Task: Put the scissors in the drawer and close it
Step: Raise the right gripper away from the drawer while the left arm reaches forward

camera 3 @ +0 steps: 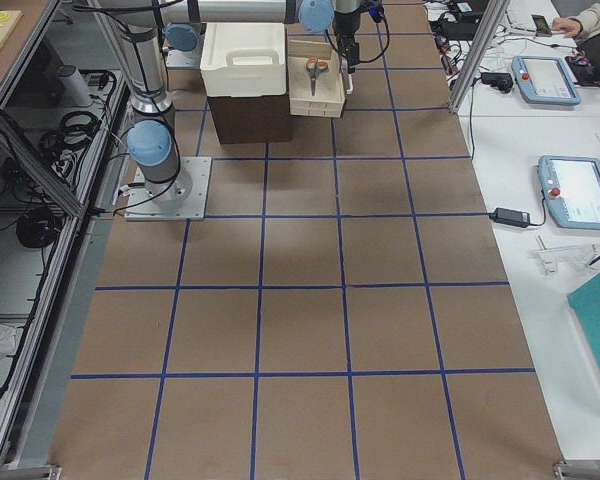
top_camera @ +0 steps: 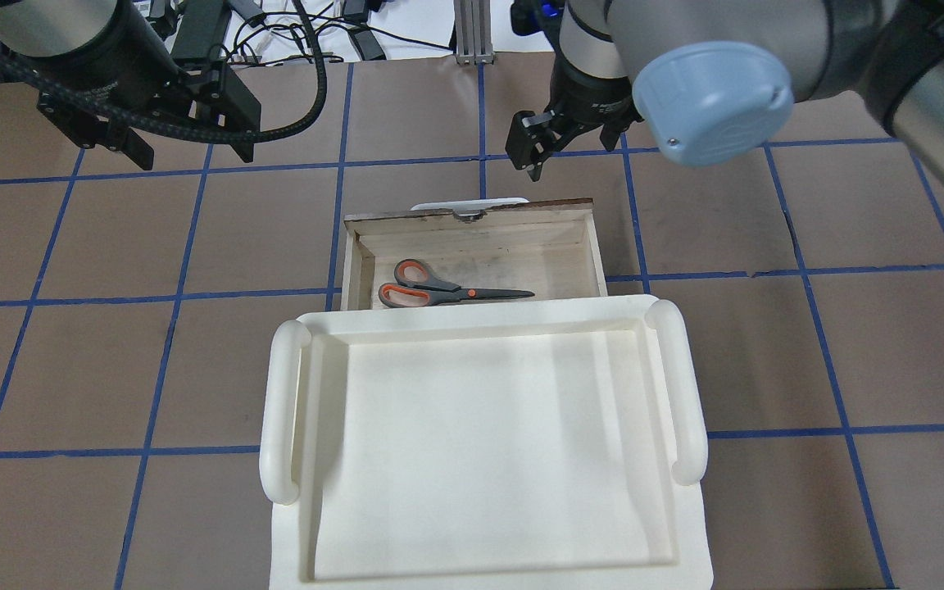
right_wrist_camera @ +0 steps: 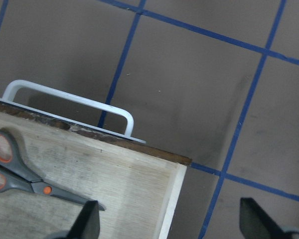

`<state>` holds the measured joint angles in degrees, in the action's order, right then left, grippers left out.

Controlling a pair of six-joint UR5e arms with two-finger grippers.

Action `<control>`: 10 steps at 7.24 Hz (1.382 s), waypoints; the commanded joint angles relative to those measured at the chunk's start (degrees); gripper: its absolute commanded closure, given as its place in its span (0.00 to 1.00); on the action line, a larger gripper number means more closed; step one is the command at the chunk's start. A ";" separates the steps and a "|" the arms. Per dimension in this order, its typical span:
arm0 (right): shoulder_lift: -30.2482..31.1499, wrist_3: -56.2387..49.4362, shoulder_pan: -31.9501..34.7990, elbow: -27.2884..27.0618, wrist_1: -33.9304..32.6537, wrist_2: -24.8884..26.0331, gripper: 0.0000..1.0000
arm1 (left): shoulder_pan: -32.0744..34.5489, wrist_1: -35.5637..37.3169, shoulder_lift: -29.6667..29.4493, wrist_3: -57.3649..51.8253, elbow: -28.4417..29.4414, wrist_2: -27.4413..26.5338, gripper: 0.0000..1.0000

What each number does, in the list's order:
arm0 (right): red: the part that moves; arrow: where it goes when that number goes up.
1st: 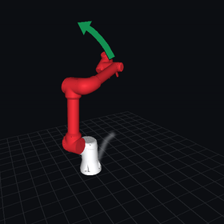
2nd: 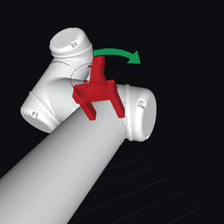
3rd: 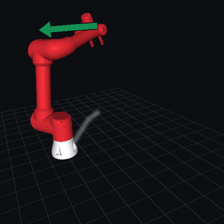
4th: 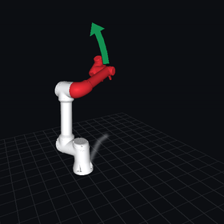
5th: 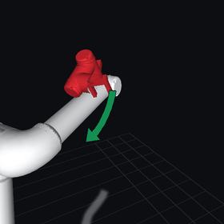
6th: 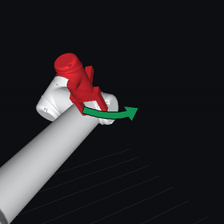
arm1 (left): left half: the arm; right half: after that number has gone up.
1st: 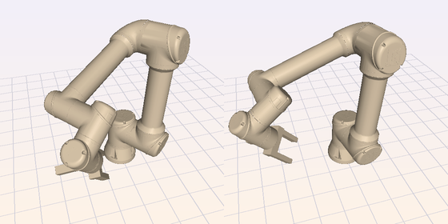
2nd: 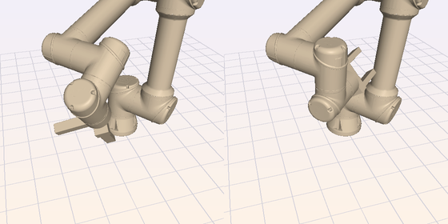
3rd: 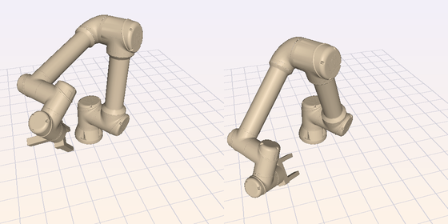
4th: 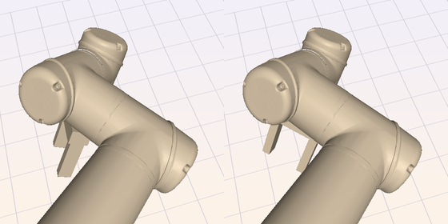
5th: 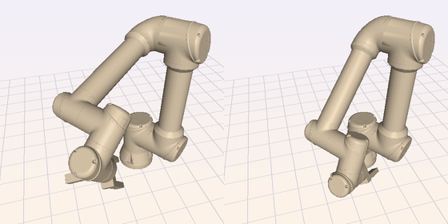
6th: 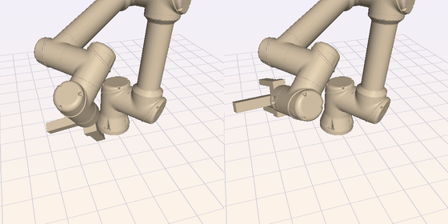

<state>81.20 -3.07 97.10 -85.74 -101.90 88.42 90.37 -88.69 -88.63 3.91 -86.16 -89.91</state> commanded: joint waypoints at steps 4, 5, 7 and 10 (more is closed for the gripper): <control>2.12 4.30 -7.02 -0.13 7.42 -0.26 0.00 | 7.70 15.25 -11.63 11.29 1.26 -0.27 0.00; 2.56 4.39 -6.84 -0.13 6.90 -0.26 0.00 | 10.24 19.21 -14.70 12.68 1.44 -0.36 0.00; 3.79 8.06 -6.75 -0.13 7.33 -0.26 0.00 | 13.86 26.08 -21.20 14.36 3.27 -1.76 0.00; 4.93 8.61 -6.75 -0.22 6.80 0.79 0.00 | 15.19 28.20 -28.60 14.37 6.97 -1.24 0.00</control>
<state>85.39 5.28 90.35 -85.89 -94.98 88.95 105.11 -62.07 -114.46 18.55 -80.19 -91.45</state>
